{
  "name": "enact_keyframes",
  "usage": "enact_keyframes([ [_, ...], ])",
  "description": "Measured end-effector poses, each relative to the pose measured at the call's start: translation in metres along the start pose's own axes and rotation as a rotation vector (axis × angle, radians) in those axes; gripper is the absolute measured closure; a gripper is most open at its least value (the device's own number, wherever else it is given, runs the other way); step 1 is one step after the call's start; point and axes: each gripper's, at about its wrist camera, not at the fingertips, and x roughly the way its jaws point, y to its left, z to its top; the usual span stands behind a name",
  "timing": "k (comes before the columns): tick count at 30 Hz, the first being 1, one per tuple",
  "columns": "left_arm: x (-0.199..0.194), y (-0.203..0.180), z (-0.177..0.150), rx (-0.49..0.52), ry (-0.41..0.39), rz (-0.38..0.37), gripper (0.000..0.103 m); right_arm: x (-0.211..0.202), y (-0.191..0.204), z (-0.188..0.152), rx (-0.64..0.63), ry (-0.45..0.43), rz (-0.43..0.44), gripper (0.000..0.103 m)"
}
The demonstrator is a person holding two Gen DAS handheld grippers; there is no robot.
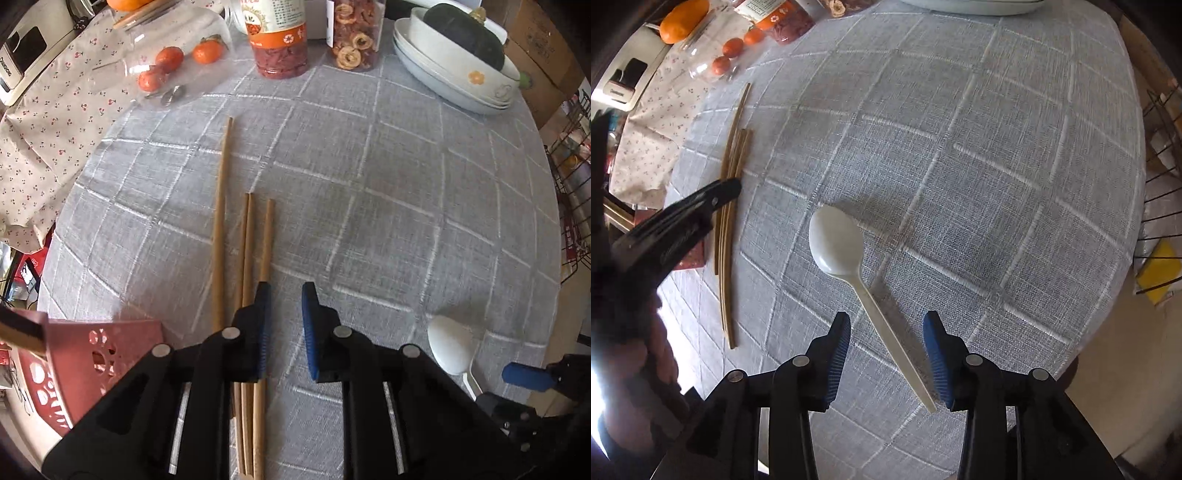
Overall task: Organize utensils
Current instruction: 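Grasp a wooden chopstick with the left tool while the right tool regrips the white spoon, then lower the chopstick and white spoon into the pink basket and open both tools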
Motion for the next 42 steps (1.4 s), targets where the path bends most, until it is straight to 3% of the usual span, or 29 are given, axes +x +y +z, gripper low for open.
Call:
enact_keyframes([
  [10,0.009,0.003,0.006,-0.016,0.027,0.038,0.087,-0.005,0.007,0.003,-0.007,-0.013,0.008,0.060],
  [16,0.016,0.007,0.005,0.000,0.042,0.038,0.087,0.012,0.026,0.001,-0.002,-0.019,0.000,0.060],
  [18,0.015,0.004,0.003,0.019,0.041,0.028,0.096,0.017,0.032,0.004,-0.002,-0.029,-0.003,0.060],
  [20,0.015,0.000,0.000,0.039,0.040,0.041,0.096,0.019,0.036,0.007,-0.003,-0.041,-0.006,0.060],
  [25,0.002,-0.008,-0.021,0.069,0.046,-0.015,0.096,0.018,0.044,0.013,-0.022,-0.060,-0.013,0.060],
  [36,-0.060,0.003,-0.088,0.153,-0.024,-0.097,0.096,0.041,0.094,0.034,-0.106,-0.065,-0.056,0.060],
  [40,-0.089,0.016,-0.111,0.160,-0.061,-0.129,0.096,0.059,0.114,0.037,-0.164,-0.058,-0.159,0.062],
  [41,-0.094,0.021,-0.115,0.162,-0.070,-0.137,0.096,0.060,0.123,0.037,-0.193,-0.075,-0.189,0.068],
  [42,-0.103,0.027,-0.120,0.161,-0.083,-0.140,0.096,0.062,0.130,0.036,-0.223,-0.084,-0.213,0.069],
])
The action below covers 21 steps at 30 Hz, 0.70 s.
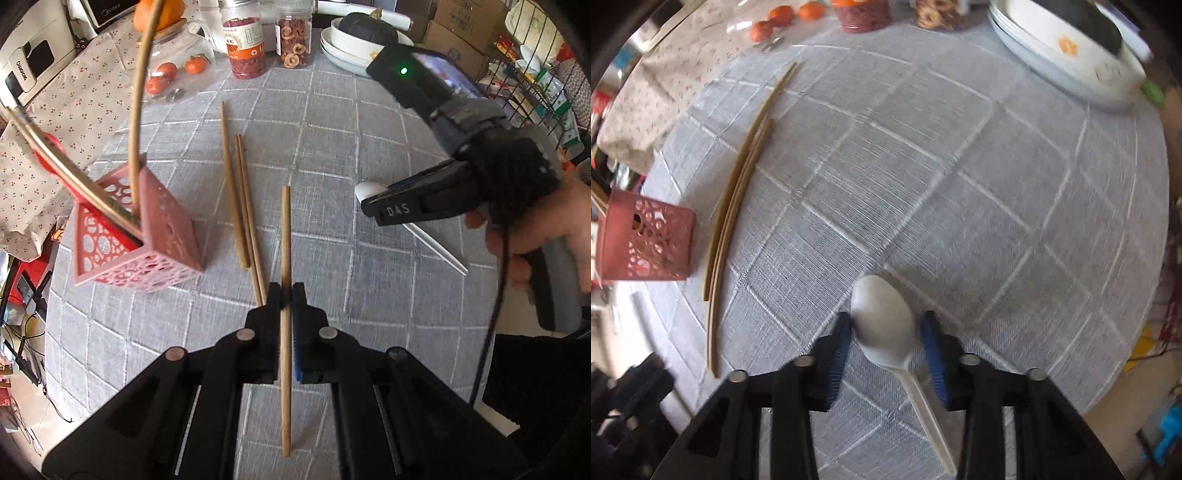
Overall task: Organize utensils
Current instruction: 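Lower the chopstick and white spoon into the pink basket and open both tools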
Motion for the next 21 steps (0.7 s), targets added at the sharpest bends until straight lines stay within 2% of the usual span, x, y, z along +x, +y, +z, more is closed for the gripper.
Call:
enact_keyframes([
  [3,-0.025,0.018,-0.008,-0.012,-0.047,-0.015,0.096,0.000,0.014,-0.001,-0.028,-0.025,-0.046,0.069],
  [7,-0.059,0.044,-0.011,-0.041,-0.125,-0.031,0.097,-0.014,0.021,-0.004,-0.018,-0.071,-0.039,0.069],
  [10,-0.082,0.065,-0.010,-0.071,-0.197,-0.042,0.096,-0.037,0.029,-0.008,-0.014,-0.137,-0.017,0.069],
  [13,-0.106,0.079,-0.004,-0.101,-0.309,-0.033,0.097,-0.062,0.036,-0.012,-0.017,-0.212,0.013,0.069],
  [17,-0.136,0.088,-0.004,-0.136,-0.500,0.023,0.097,-0.096,0.045,-0.018,-0.013,-0.313,0.075,0.069],
  [21,-0.148,0.101,0.004,-0.179,-0.601,0.028,0.097,-0.124,0.052,-0.025,-0.023,-0.396,0.123,0.069],
])
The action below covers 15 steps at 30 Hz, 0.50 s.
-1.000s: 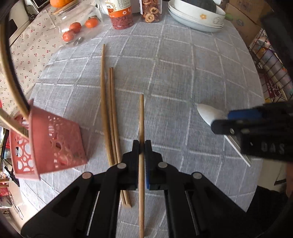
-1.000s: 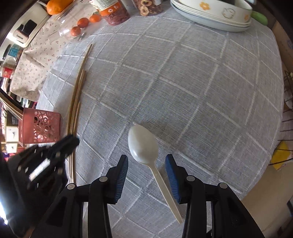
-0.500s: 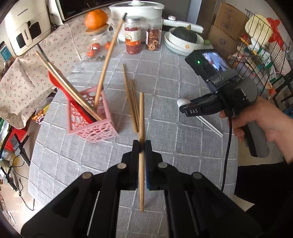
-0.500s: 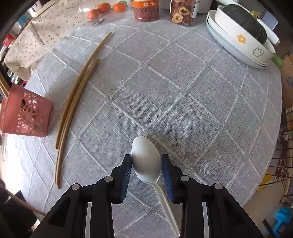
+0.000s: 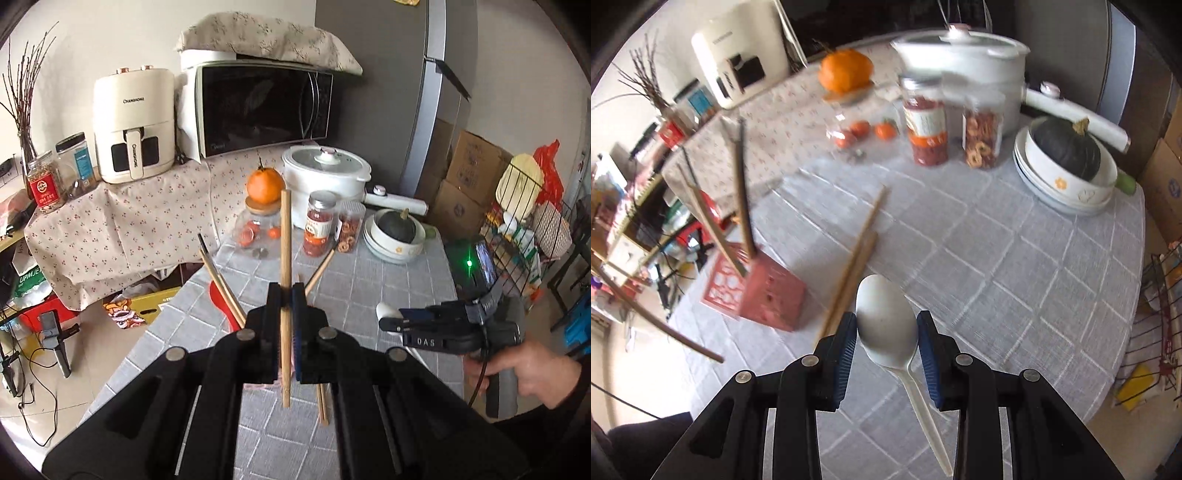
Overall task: Organize utensils
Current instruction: 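Lower the chopstick and white spoon into the pink basket and open both tools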
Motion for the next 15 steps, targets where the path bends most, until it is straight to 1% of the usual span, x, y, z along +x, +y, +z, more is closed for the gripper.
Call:
enact_keyframes([
  [3,-0.004,0.001,0.006,0.013,-0.068,0.035,0.097,-0.008,0.013,0.005,-0.005,-0.048,0.032,0.069],
  [8,0.007,0.013,0.010,0.004,-0.121,0.060,0.097,-0.009,0.024,0.010,-0.016,-0.093,0.071,0.069],
  [11,0.023,0.018,0.006,0.010,-0.116,0.084,0.097,-0.008,0.030,0.010,-0.017,-0.110,0.082,0.069],
  [13,0.036,0.022,0.003,0.000,-0.085,0.100,0.097,-0.010,0.033,0.009,-0.015,-0.123,0.091,0.069],
  [15,0.043,0.025,-0.001,-0.008,-0.071,0.115,0.097,-0.013,0.035,0.008,-0.011,-0.142,0.101,0.069],
])
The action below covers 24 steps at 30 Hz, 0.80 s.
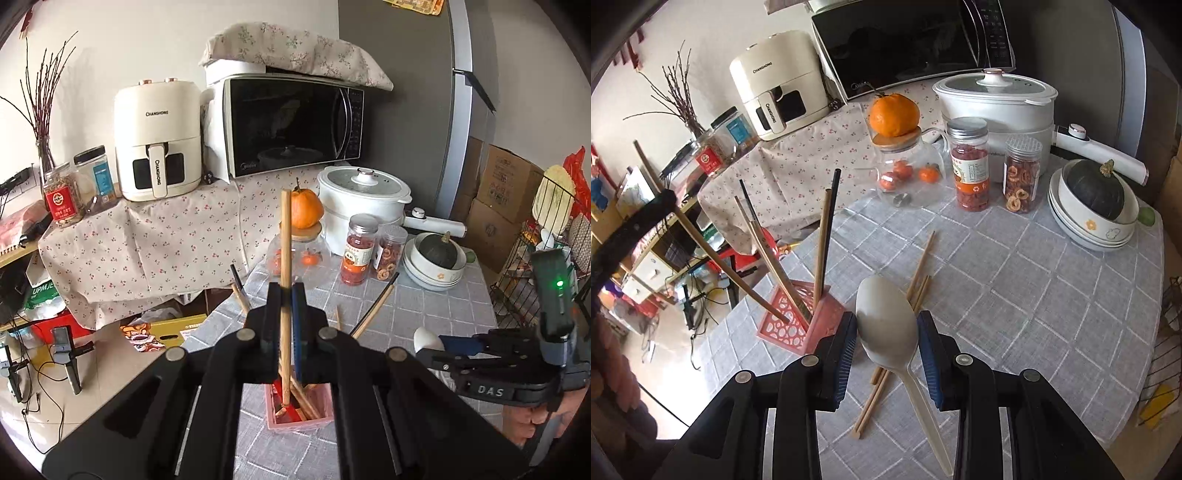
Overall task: Organize utensils
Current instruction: 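Lower the chopstick and white spoon into the pink basket and open both tools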
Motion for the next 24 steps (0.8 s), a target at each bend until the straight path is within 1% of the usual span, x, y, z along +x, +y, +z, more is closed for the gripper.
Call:
enact_keyframes([
  [2,0.008,0.002,-0.004,-0.005,0.019,0.009,0.097,-0.003,0.003,0.000,0.000,-0.023,0.010,0.069],
  [6,0.023,0.011,-0.010,-0.062,0.081,-0.006,0.096,-0.014,0.011,0.000,0.007,-0.083,0.047,0.069],
  [10,0.027,0.017,-0.011,-0.111,0.127,-0.040,0.096,-0.025,0.027,0.001,-0.009,-0.159,0.100,0.069],
  [12,0.024,0.017,-0.010,-0.115,0.146,-0.051,0.090,-0.028,0.037,0.004,-0.015,-0.197,0.128,0.069],
  [13,0.021,0.017,-0.009,-0.117,0.153,-0.062,0.085,-0.029,0.042,0.006,-0.015,-0.212,0.145,0.069],
  [14,0.019,0.018,-0.009,-0.122,0.155,-0.066,0.082,-0.029,0.046,0.007,-0.016,-0.223,0.160,0.069],
  [16,0.012,0.024,-0.008,-0.138,0.165,-0.070,0.080,-0.026,0.057,0.009,-0.022,-0.252,0.184,0.069],
  [18,0.007,0.036,-0.009,-0.179,0.192,-0.070,0.079,-0.022,0.068,0.012,-0.018,-0.291,0.206,0.069],
  [20,0.003,0.051,-0.012,-0.216,0.223,-0.069,0.070,-0.015,0.075,0.015,-0.003,-0.324,0.230,0.069],
  [24,-0.004,0.078,-0.022,-0.260,0.250,-0.029,0.068,0.005,0.082,0.017,0.054,-0.390,0.252,0.069],
])
